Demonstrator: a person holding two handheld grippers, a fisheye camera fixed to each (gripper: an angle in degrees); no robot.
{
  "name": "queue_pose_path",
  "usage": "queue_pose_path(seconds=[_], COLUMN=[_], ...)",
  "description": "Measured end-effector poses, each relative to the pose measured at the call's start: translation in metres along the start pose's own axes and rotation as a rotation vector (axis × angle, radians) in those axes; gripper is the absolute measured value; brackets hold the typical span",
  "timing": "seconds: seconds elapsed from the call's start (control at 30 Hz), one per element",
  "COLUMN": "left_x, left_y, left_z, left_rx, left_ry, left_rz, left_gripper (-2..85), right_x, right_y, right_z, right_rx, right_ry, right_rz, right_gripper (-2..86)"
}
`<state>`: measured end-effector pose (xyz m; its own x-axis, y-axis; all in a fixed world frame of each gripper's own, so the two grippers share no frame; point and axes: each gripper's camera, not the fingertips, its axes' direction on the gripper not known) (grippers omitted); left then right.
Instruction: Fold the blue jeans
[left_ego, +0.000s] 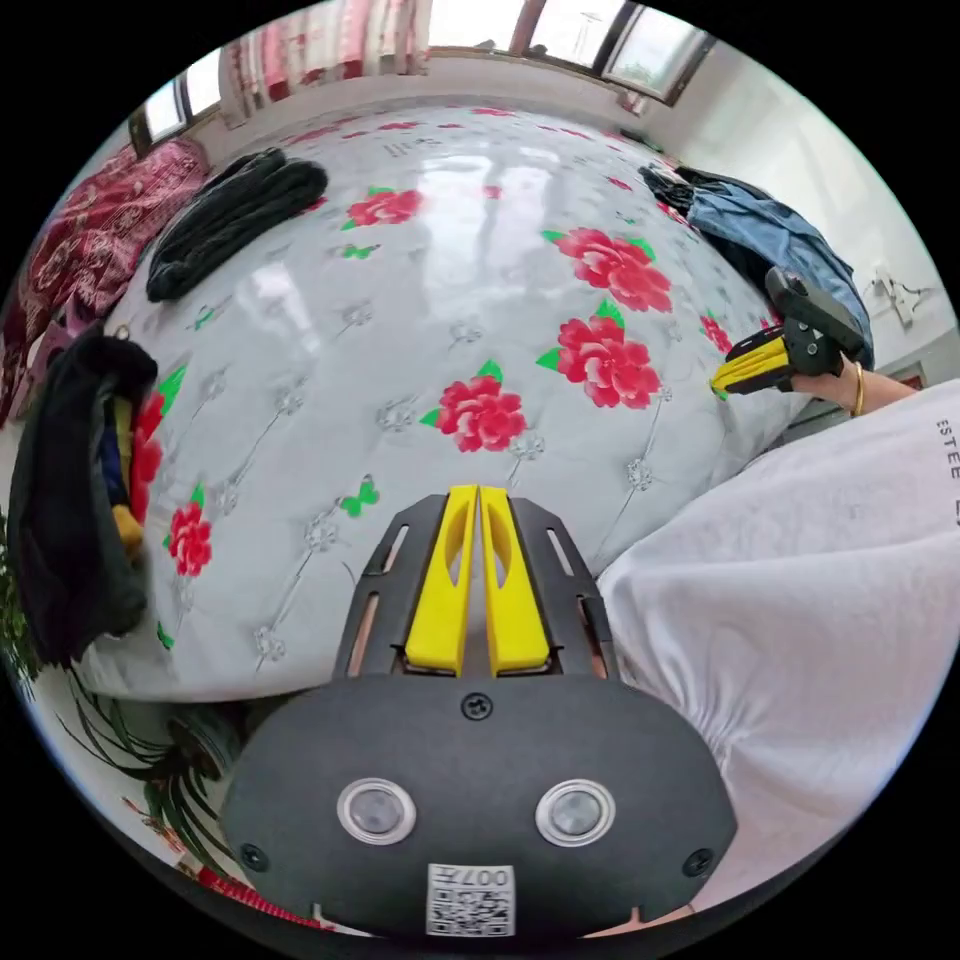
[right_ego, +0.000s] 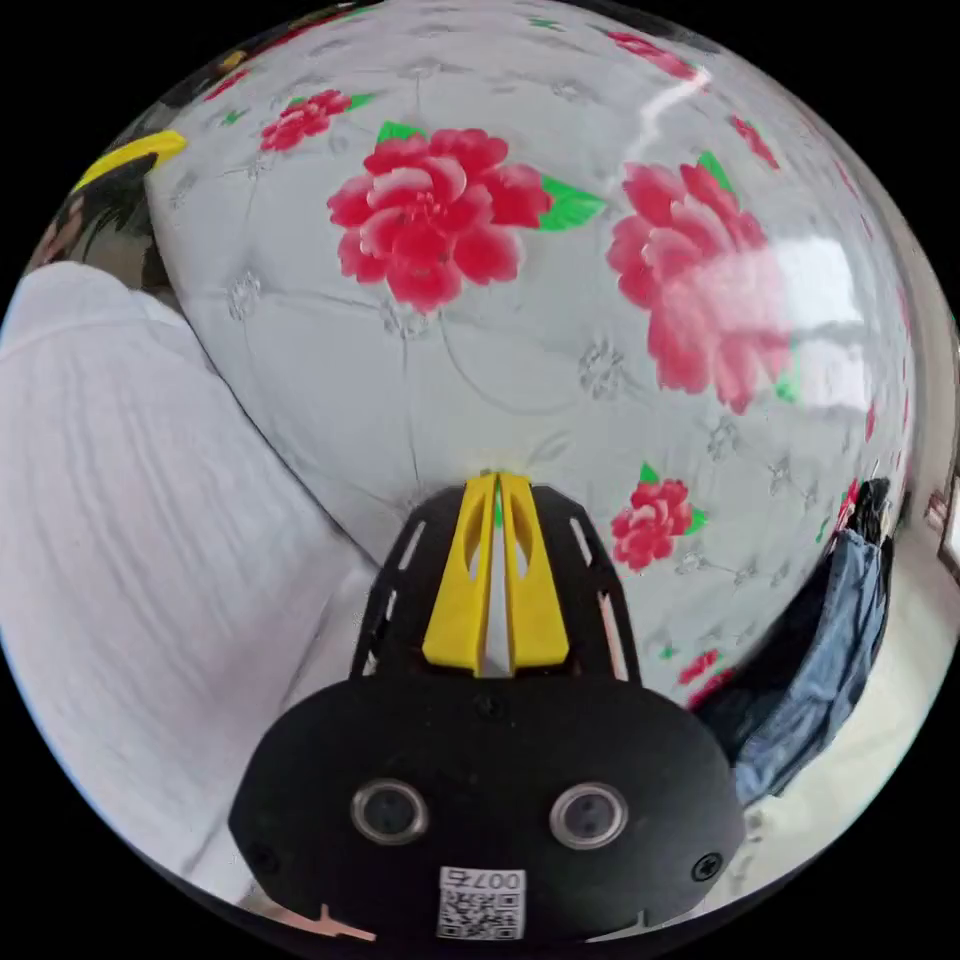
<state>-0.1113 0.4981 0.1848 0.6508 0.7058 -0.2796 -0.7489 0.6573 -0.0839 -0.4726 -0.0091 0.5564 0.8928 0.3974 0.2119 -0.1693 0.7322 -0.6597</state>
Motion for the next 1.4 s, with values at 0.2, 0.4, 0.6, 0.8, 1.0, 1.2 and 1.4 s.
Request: queue_pose_path(seconds=[0.2, 0.4, 0.6, 0.8, 1.0, 1.2, 1.4], left_x=[0.109, 0.169, 0.192, 0.211, 0.169, 0.134, 0.127], left_y=[-0.081, -0.111, -0.111, -0.114, -0.091, -0.042, -0.016], left_z=[0.066, 0.127, 0.146, 0.164, 0.169, 0.161, 0.131], left_rx=[-0.11, -0.192, -0.194, -0.262, -0.264, -0.157, 0.19], left_ry=[-0.018, 0.004, -0.048, -0.159, -0.02, 0.09, 0.56], left_rz=[-0.005, -0.139, -0.165, -0.154, -0.291, -0.384, -0.31], left_gripper=[-0.9, -1.0, -0.9, -0.9, -0.9, -0.4, 4.3], right_x=[-0.008, 0.093, 0.213, 0.279, 0.297, 0.224, 0.128], right_y=[0.045, 0.17, 0.447, 0.575, 0.593, 0.562, 0.484], right_z=[-0.013, -0.061, -0.128, -0.12, -0.122, -0.209, -0.318], right_rx=[0.341, 0.574, 0.688, 0.347, 0.342, 0.425, 0.705], right_ry=[-0.16, -0.079, 0.413, 0.469, 0.237, 0.451, 0.346], right_rz=[0.246, 0.722, 1.398, 1.544, 1.538, 1.346, 1.008], right_gripper=[2.1, 7.7, 11.5, 12.7, 6.3, 1.0, 0.2])
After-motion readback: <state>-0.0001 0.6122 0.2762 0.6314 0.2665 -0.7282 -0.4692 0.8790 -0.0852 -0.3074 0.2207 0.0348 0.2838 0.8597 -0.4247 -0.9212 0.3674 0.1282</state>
